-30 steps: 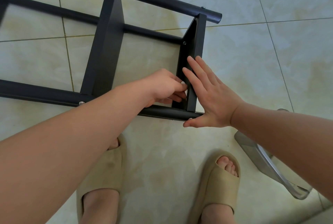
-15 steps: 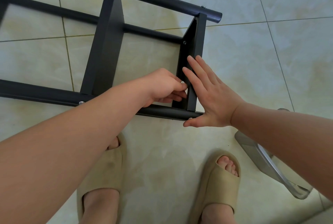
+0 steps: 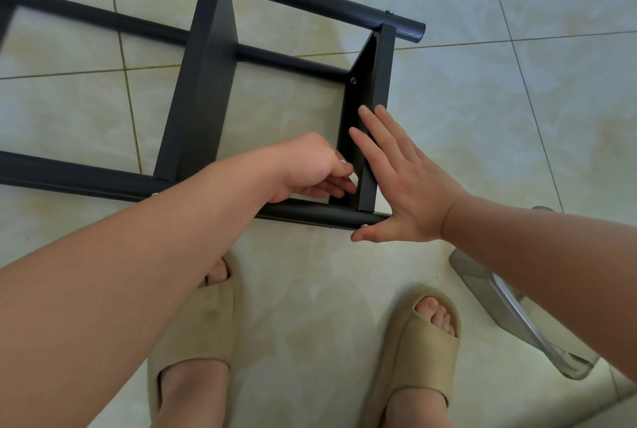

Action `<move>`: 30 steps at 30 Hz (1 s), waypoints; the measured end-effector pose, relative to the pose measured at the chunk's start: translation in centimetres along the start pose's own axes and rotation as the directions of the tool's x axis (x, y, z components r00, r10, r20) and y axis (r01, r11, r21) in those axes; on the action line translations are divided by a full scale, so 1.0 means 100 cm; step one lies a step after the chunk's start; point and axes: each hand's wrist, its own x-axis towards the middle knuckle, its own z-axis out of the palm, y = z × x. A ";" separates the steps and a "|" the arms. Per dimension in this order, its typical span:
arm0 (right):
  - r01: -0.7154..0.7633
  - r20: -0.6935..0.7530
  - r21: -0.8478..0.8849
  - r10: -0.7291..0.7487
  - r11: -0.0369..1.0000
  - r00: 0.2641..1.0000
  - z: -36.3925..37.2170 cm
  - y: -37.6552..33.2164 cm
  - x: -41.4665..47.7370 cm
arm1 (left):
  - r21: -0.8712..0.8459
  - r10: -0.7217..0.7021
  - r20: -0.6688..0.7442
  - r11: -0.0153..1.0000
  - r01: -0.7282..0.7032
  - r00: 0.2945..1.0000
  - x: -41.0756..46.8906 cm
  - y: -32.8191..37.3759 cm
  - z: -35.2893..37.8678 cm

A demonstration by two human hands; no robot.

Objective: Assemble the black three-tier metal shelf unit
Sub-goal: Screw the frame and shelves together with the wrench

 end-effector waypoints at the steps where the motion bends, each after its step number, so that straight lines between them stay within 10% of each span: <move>1: 0.001 -0.001 -0.001 -0.001 1.000 1.000 0.000 0.000 0.000 | 0.021 0.007 0.001 1.000 -0.007 1.000 0.000 0.000 -0.001; 30: -0.007 0.017 -0.014 0.008 1.000 1.000 -0.001 0.000 0.001 | 0.374 0.079 0.119 0.920 -0.118 0.990 -0.008 -0.004 -0.016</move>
